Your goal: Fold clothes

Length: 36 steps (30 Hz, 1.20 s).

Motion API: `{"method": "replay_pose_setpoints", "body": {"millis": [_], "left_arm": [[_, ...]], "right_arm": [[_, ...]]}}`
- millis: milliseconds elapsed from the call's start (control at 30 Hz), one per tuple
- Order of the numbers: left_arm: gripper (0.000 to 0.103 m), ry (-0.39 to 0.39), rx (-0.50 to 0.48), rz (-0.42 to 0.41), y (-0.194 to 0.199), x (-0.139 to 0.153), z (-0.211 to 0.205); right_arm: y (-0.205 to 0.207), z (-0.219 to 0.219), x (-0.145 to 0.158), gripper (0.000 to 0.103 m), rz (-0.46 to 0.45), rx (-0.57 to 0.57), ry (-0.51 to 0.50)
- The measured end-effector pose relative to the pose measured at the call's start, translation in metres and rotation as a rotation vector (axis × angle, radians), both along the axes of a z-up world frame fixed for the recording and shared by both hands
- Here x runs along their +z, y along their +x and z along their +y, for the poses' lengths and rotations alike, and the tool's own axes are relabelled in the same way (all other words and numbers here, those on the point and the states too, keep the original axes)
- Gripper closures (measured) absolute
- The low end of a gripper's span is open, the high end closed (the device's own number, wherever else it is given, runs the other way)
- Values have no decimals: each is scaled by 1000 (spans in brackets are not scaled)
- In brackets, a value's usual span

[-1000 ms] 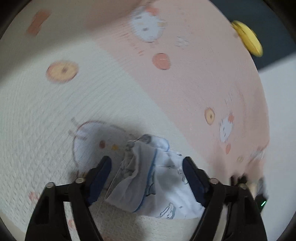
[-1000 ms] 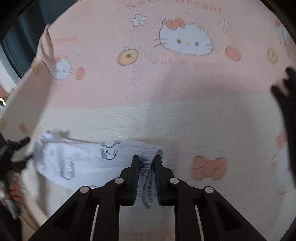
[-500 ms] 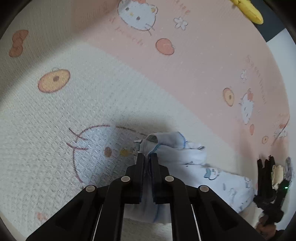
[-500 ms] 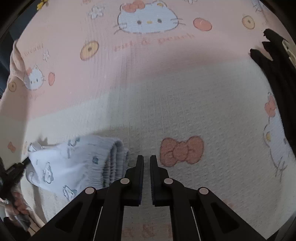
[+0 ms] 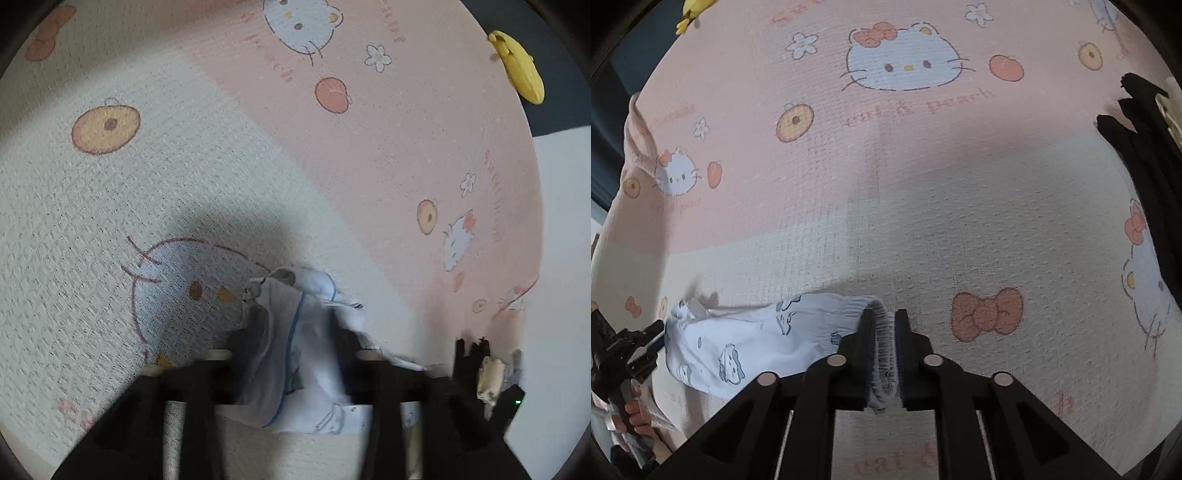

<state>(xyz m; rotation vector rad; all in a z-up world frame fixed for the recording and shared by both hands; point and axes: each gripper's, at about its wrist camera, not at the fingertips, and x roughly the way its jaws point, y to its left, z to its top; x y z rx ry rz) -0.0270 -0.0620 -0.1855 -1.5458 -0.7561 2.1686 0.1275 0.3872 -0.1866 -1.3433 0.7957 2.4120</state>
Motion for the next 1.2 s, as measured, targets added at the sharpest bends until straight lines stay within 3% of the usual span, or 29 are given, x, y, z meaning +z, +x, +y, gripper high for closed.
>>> {"method": "replay_pose_setpoints", "body": {"millis": [33,167,400,567,600,667,733,800,833,900,933,967,1033,1133,1200], "left_arm": [[24,-8,3,13,-1,4,-1],[24,-101,-49,78,-12,19,13],[24,-292,-262,115,-51,15,67],[25,-357,-318,76,-57,-2,78],[25,-358,-325,62,-57,-5,79],[25,-360,-338,30,-59,-12,80],[26,-381,-347,16,-59,-17,81],[40,-408,-356,29,-58,-19,82],[55,-417,-361,40,-58,-20,83],[68,-425,-367,57,-58,-21,84],[77,-432,-363,61,-58,-21,84],[81,-438,-360,65,-58,-20,83],[87,-456,-361,62,-59,-18,84],[87,-485,-366,38,-63,-16,80],[87,-522,-360,22,-69,-16,79]], "right_arm": [[0,-1,1,80,3,-2,-3],[0,-1,8,66,23,-20,-9],[1,-7,18,63,61,-8,-7],[6,-4,28,62,109,-29,-4],[8,-4,30,59,126,-29,-11],[10,-5,33,43,153,-18,-26],[4,-11,29,42,147,32,-40],[-5,-20,22,42,120,90,-40],[-9,-25,18,42,91,113,-15],[-19,-35,8,44,33,158,34],[-23,-39,5,58,6,175,69],[-25,-42,3,82,-18,178,125],[-29,-45,0,84,-60,180,213],[-32,-35,-9,85,-86,149,136],[-34,-35,-10,85,-105,144,147]]}}
